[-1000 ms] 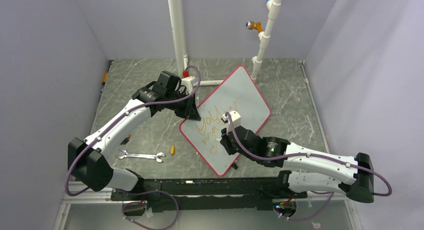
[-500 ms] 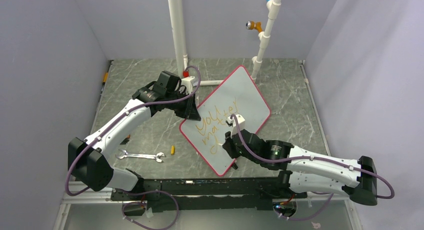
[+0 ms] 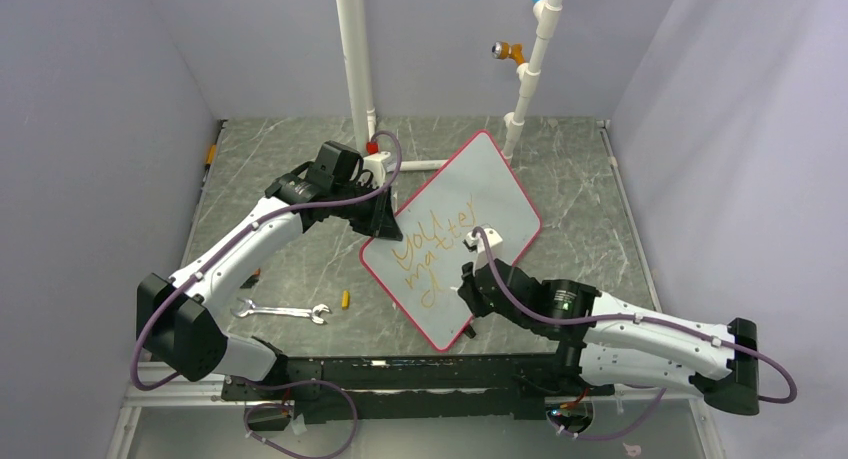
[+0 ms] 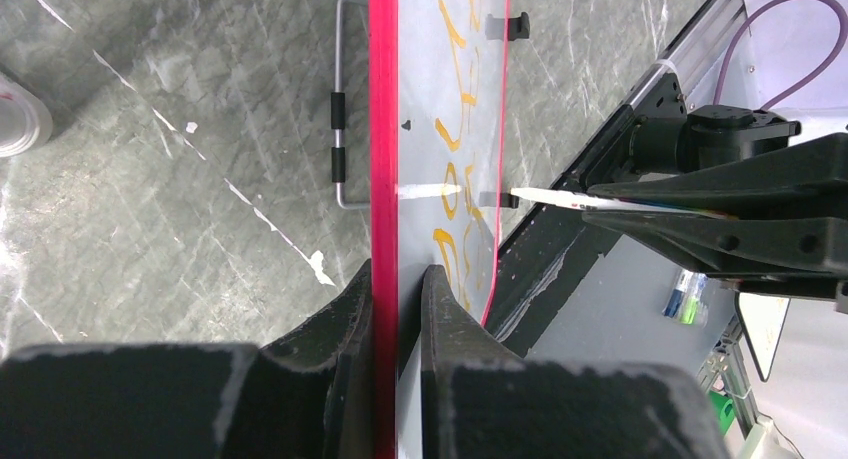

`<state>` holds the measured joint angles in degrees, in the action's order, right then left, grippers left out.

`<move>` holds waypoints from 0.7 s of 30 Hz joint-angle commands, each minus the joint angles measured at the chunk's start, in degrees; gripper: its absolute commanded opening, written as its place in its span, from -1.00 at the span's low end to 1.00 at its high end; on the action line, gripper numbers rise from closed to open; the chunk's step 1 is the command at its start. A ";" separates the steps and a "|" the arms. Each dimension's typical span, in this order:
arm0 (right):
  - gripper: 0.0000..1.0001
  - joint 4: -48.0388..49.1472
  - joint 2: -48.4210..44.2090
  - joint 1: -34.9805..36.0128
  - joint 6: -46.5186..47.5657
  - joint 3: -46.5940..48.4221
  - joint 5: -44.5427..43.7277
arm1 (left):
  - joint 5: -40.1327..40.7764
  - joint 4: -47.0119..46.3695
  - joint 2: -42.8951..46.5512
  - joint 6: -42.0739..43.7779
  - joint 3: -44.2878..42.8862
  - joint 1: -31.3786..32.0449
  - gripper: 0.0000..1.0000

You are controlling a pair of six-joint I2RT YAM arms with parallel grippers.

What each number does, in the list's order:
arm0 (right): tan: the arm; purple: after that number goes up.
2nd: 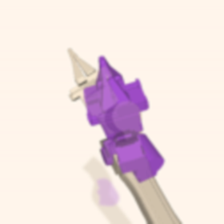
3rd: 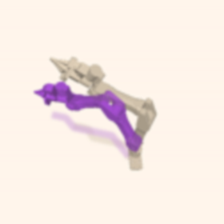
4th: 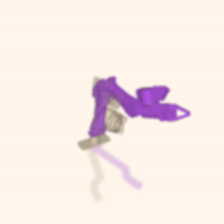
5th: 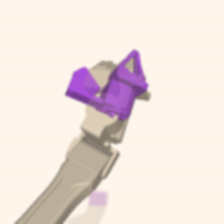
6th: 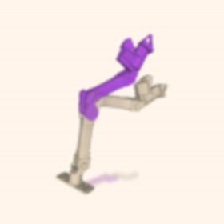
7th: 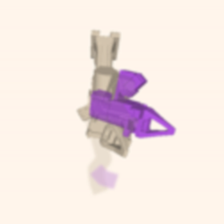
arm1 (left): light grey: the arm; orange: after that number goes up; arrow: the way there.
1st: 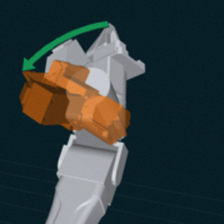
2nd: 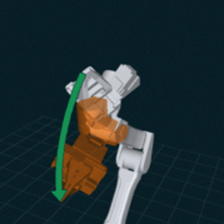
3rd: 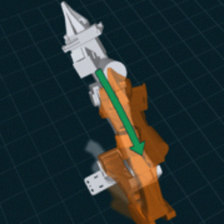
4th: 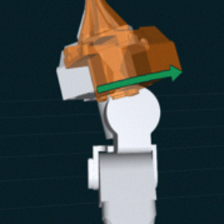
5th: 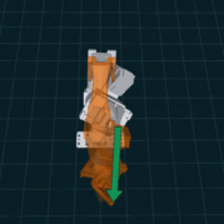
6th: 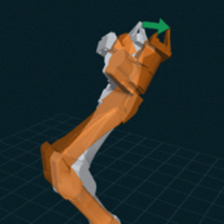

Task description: Write a sentence on the whiteboard

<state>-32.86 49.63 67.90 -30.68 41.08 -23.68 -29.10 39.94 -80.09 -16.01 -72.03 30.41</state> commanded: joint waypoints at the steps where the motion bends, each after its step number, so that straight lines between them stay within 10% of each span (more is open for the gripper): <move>1: -1.00 2.80 -0.44 -0.27 0.64 3.39 -0.50 | 15.36 -0.82 -0.94 4.94 -1.19 -1.51 -1.00; 21: -1.00 12.66 3.76 -9.60 3.17 -0.44 7.99 | 15.39 -0.83 -1.12 4.95 -1.19 -1.50 -1.00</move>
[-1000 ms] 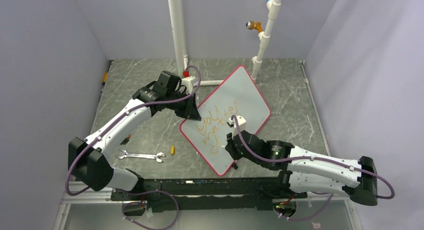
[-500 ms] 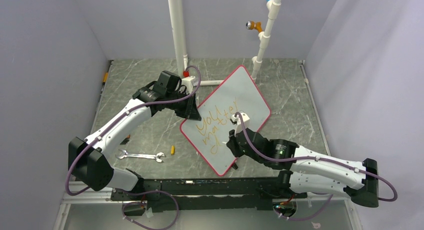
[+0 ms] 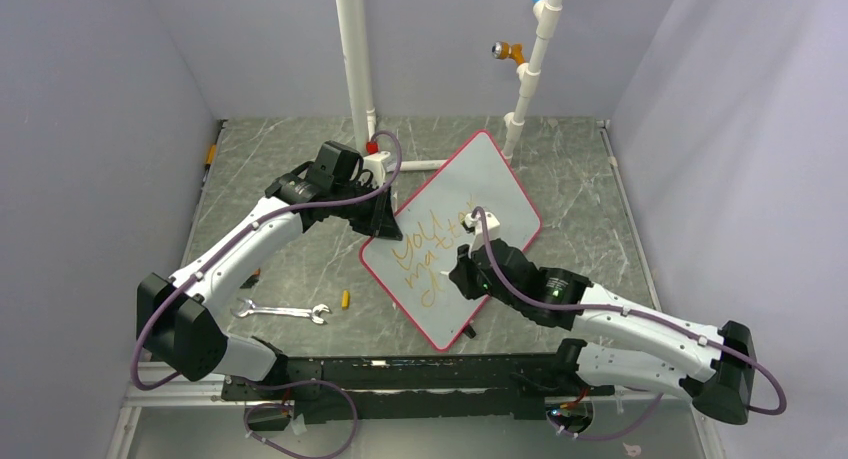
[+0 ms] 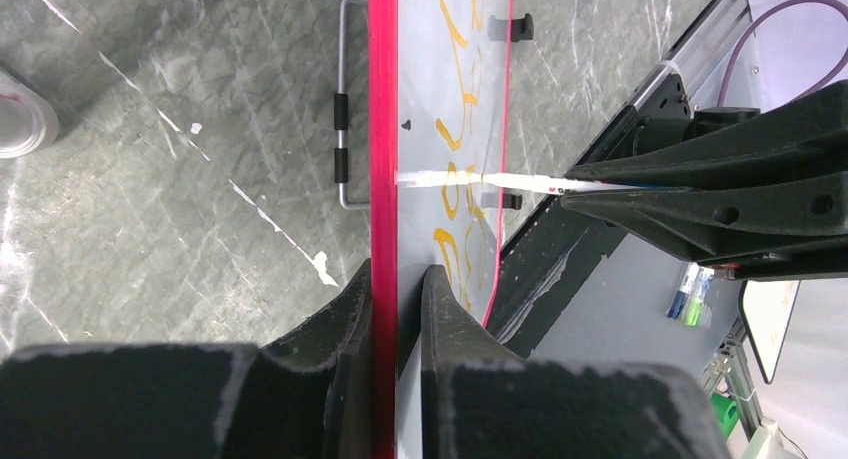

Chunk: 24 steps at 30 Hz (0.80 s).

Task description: Write a sentence on the whiteboard

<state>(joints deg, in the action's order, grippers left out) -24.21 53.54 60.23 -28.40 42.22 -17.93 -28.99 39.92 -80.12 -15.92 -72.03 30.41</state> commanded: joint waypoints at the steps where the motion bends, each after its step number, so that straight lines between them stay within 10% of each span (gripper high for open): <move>1: -1.00 3.81 -0.18 -2.29 0.89 -1.87 2.37 | 15.28 -0.81 -1.12 4.90 -1.19 -1.52 -1.00; 24: -1.00 5.41 2.26 -4.95 2.61 3.40 3.92 | 14.67 -0.81 -1.35 5.02 -1.32 -1.58 -1.00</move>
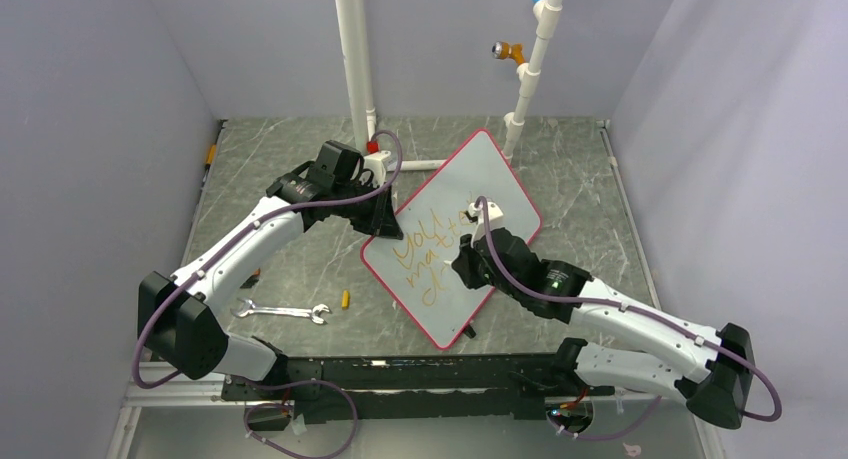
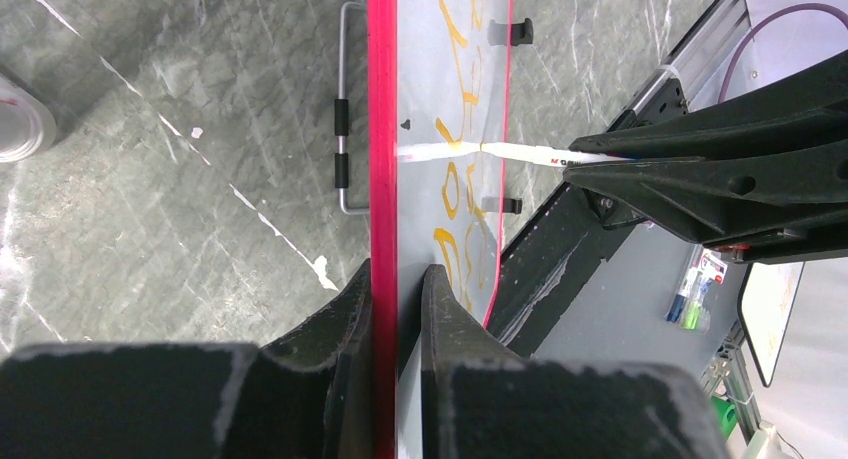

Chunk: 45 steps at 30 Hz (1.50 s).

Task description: Write a sentence on the whiteboard

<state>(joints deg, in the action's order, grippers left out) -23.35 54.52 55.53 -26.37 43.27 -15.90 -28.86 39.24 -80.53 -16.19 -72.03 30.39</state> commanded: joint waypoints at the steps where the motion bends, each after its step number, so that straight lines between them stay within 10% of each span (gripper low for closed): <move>1: -1.00 4.71 1.47 -0.22 0.61 2.55 2.25 | 14.55 -0.13 -0.95 5.29 -1.36 -1.53 -1.00; 31: -1.00 -3.15 -3.18 1.78 -9.47 -8.28 0.78 | 15.55 0.17 -1.38 5.50 -1.69 -1.50 -1.00; 45: -1.00 -8.57 -6.67 1.78 -4.90 1.78 -3.72 | 15.45 0.13 -1.25 5.49 -1.62 -1.55 -1.00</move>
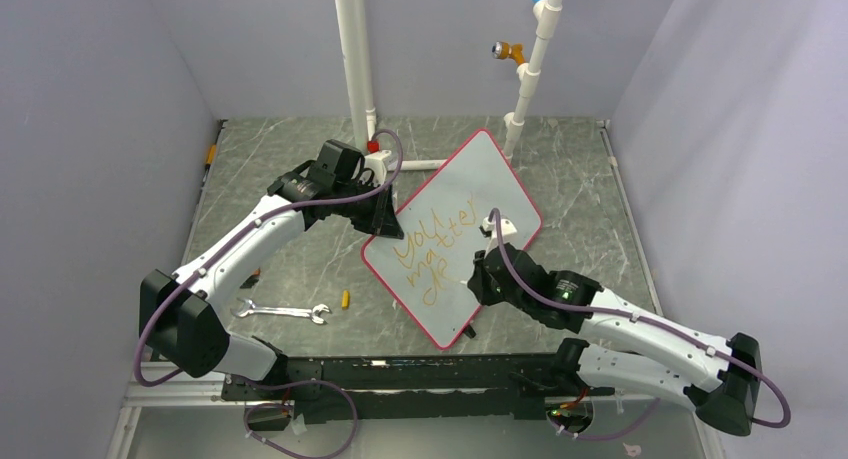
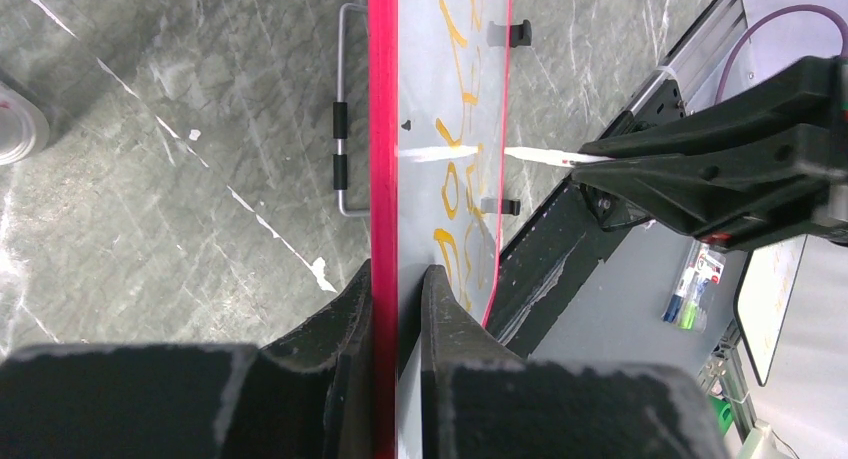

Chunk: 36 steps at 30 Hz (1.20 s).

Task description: Write a sentence on the whiteboard

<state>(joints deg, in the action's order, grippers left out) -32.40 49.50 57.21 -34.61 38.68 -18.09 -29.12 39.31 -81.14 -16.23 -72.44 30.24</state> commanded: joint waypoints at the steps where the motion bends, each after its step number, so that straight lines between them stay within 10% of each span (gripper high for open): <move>1: -1.00 0.90 -1.82 0.11 4.00 7.29 -1.37 | 15.76 0.11 -0.57 5.58 -1.23 -1.34 -1.00; 36: -1.00 12.21 4.32 -7.28 7.87 0.32 3.70 | 14.42 -0.02 -1.07 5.68 -1.48 -1.41 -1.00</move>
<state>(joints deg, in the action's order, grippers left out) -22.59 52.53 51.37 -27.53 40.45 -14.81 -29.04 39.24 -81.30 -16.19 -72.47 30.22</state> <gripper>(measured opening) 0.132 0.167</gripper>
